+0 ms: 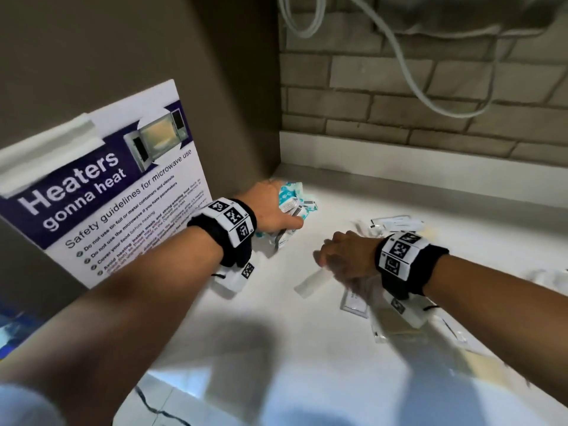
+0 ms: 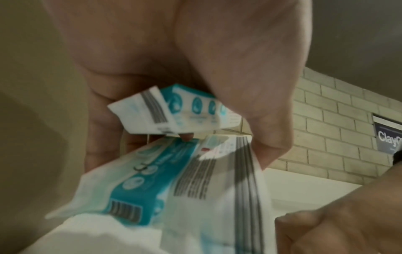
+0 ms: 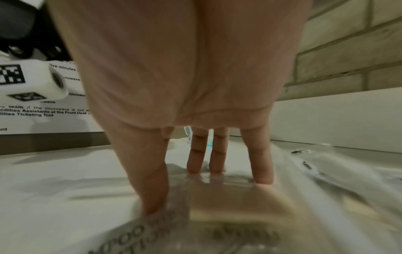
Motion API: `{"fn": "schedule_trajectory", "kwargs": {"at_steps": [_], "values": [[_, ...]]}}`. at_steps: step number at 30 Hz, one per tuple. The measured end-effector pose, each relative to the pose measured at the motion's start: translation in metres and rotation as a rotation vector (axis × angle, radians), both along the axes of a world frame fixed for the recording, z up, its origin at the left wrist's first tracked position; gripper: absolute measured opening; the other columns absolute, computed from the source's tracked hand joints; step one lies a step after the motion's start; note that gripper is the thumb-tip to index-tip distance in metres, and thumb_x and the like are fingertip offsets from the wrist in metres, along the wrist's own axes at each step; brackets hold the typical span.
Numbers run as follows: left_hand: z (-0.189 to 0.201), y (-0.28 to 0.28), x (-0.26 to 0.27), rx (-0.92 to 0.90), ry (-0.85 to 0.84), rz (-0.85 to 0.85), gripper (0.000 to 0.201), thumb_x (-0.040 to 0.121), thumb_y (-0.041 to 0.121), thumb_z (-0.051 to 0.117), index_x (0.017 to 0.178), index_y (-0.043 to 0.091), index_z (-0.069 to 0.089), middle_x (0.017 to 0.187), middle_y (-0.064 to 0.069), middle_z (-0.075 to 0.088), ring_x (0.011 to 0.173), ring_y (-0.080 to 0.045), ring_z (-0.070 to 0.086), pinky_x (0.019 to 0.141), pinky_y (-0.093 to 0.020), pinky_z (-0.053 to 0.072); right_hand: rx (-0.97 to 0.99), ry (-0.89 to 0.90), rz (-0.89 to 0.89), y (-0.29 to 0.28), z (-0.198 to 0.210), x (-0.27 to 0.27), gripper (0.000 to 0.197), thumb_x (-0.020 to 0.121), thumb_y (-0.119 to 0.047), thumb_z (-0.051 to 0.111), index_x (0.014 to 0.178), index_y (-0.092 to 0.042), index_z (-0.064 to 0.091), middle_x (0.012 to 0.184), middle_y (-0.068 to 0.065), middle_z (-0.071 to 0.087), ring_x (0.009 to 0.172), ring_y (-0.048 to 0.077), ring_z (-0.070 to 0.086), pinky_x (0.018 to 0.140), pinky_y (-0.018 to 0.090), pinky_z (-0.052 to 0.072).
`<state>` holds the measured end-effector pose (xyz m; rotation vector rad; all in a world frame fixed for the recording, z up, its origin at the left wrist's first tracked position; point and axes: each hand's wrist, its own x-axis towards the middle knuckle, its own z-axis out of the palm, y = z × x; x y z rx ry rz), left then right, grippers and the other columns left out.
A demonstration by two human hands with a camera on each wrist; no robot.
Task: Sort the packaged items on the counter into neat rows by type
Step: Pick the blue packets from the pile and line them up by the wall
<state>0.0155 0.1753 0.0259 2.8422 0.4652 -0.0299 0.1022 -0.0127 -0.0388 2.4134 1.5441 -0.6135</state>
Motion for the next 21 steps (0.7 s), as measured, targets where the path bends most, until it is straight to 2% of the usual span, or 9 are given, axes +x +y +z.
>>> {"fn": "schedule_trajectory", "kwargs": {"at_steps": [3,5,7,9,10,13,15,18,21], "values": [[-0.009,-0.007,0.005,0.017,0.028,-0.021,0.068,0.070,0.059,0.071,0.114,0.014,0.049,0.103,-0.003,0.052,0.086,-0.019,0.046,0.072,-0.026,0.035,-0.007,-0.017,-0.053,-0.016,-0.002,-0.004,0.020,0.084,-0.024,0.054,0.102,-0.034,0.055,0.085,-0.010,0.043,0.105,0.028,0.053,0.081,0.029,0.035],[-0.015,-0.008,0.008,0.006,0.044,-0.029,0.064,0.067,0.061,0.072,0.107,0.017,0.046,0.099,0.000,0.050,0.085,-0.019,0.048,0.072,-0.027,0.038,0.001,-0.049,-0.051,-0.024,0.005,-0.007,0.016,0.085,-0.024,0.050,0.098,-0.028,0.059,0.088,-0.007,0.055,0.101,0.027,0.058,0.076,0.026,0.032],[-0.020,-0.007,0.011,-0.013,0.058,-0.049,0.067,0.062,0.062,0.073,0.106,0.017,0.048,0.098,0.001,0.052,0.086,-0.019,0.052,0.073,-0.028,0.043,-0.096,0.019,-0.072,-0.034,0.013,-0.004,0.017,0.083,-0.020,0.057,0.099,-0.023,0.063,0.087,-0.009,0.064,0.089,0.014,0.062,0.074,0.024,0.036],[-0.026,-0.006,0.012,-0.025,0.074,-0.071,0.070,0.060,0.061,0.074,0.108,0.017,0.050,0.098,0.001,0.052,0.087,-0.019,0.055,0.075,-0.028,0.045,-0.199,0.225,-0.145,-0.036,0.024,0.008,0.023,0.075,-0.015,0.071,0.081,-0.035,0.061,0.070,-0.018,0.063,0.070,-0.003,0.058,0.067,0.023,0.042],[-0.029,-0.006,0.013,-0.026,0.073,-0.087,0.070,0.059,0.061,0.075,0.107,0.018,0.050,0.098,0.001,0.051,0.088,-0.020,0.055,0.075,-0.029,0.046,-0.219,0.251,-0.174,-0.033,0.027,0.013,0.027,0.074,-0.016,0.075,0.076,-0.037,0.058,0.069,-0.019,0.061,0.070,-0.003,0.057,0.065,0.022,0.044],[-0.038,-0.005,0.017,-0.019,0.100,-0.108,0.066,0.059,0.058,0.078,0.100,0.019,0.045,0.100,-0.001,0.050,0.086,-0.020,0.053,0.076,-0.030,0.046,-0.077,0.114,-0.205,-0.009,0.035,0.020,0.027,0.077,-0.024,0.075,0.101,-0.029,0.064,0.100,-0.007,0.061,0.094,0.013,0.057,0.078,0.025,0.048],[-0.045,-0.005,0.019,-0.050,0.148,-0.120,0.072,0.060,0.056,0.080,0.110,0.017,0.046,0.109,-0.002,0.050,0.093,-0.019,0.053,0.083,-0.032,0.047,0.104,0.089,-0.257,0.010,0.040,0.022,0.041,0.076,-0.030,0.075,0.114,-0.021,0.062,0.113,-0.001,0.063,0.105,0.020,0.059,0.090,0.029,0.047],[-0.057,0.000,0.019,-0.143,0.170,-0.142,0.093,0.058,0.061,0.080,0.131,0.017,0.042,0.125,-0.003,0.048,0.111,-0.020,0.053,0.099,-0.037,0.046,0.224,0.158,-0.316,0.037,0.039,0.023,0.061,0.076,-0.031,0.077,0.130,-0.019,0.050,0.126,0.000,0.060,0.112,0.020,0.057,0.087,0.025,0.043],[-0.059,0.006,0.015,-0.154,0.152,-0.124,0.085,0.072,0.058,0.074,0.135,0.012,0.039,0.126,-0.007,0.045,0.118,-0.023,0.045,0.098,-0.034,0.041,0.219,0.214,-0.294,0.055,0.030,0.019,0.086,0.070,-0.031,0.083,0.141,-0.018,0.037,0.138,0.000,0.052,0.119,0.020,0.054,0.090,0.023,0.041]]}}
